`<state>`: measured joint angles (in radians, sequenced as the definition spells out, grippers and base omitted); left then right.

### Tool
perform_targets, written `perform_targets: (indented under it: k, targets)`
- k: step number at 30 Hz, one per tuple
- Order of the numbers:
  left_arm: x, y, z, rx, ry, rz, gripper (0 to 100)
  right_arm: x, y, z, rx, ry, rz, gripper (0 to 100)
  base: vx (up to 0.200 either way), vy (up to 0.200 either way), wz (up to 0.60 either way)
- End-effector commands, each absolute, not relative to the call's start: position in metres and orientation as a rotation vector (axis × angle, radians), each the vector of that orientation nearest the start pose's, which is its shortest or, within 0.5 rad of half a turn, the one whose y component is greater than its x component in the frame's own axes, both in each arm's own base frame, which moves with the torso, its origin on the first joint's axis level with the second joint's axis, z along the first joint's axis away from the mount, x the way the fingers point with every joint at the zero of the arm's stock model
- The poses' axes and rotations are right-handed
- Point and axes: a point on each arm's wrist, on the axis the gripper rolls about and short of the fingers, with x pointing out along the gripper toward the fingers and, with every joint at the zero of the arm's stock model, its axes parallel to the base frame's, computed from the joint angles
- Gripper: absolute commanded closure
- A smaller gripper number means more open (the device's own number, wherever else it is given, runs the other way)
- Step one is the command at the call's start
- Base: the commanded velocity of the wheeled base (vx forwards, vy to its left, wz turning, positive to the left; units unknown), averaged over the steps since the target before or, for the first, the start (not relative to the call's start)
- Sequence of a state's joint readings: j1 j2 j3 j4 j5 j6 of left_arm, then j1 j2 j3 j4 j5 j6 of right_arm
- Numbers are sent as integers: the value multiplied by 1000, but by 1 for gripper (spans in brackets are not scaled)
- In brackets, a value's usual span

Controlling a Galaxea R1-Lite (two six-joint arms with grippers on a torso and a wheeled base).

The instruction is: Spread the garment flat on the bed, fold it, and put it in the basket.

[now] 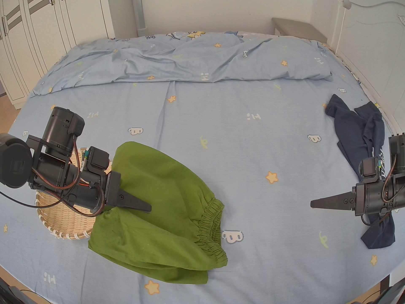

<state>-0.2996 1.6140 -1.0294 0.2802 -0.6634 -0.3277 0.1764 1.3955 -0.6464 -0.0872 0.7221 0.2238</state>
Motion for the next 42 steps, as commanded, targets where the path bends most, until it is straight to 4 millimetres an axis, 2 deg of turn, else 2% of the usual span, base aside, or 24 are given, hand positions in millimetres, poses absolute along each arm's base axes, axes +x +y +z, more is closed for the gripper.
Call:
perform_targets:
  k: [1,8,12,20,24,25,28,32,36,38,39,40,42]
  targets:
    - [235,-93,205,-428,984,-785,100,198,50,172,386,756,790,0,0,0,0]
    - [214,-89,225,-408,899,-820,100,198,50,172,385,755,791,0,0,0,0]
    - [201,-80,242,-390,804,-819,100,197,50,172,383,753,791,0,0,0,0]
    - [199,-25,259,-314,603,-654,100,197,50,173,382,752,792,0,0,0,0]
    - [203,-10,261,-321,560,-592,100,197,50,173,383,752,793,0,0,0,0]
    - [205,1,263,-325,518,-546,100,197,50,173,383,750,794,0,0,0,0]
    - [209,15,263,-334,487,-483,100,196,50,173,383,750,794,0,0,0,0]
    - [218,30,252,-370,511,-442,100,196,50,174,383,746,794,0,0,0,0]
    - [227,48,221,-458,607,-407,100,192,50,178,377,724,803,0,0,0,0]
    - [229,51,216,-470,621,-395,100,191,50,178,378,726,803,0,0,0,0]
    - [233,61,198,-516,675,-356,100,191,50,179,379,725,804,0,0,0,0]
    - [233,61,198,-516,675,-356,100,191,50,179,379,725,804,0,0,0,0]
    - [230,69,176,-569,739,-315,100,191,50,178,378,726,806,0,0,0,0]
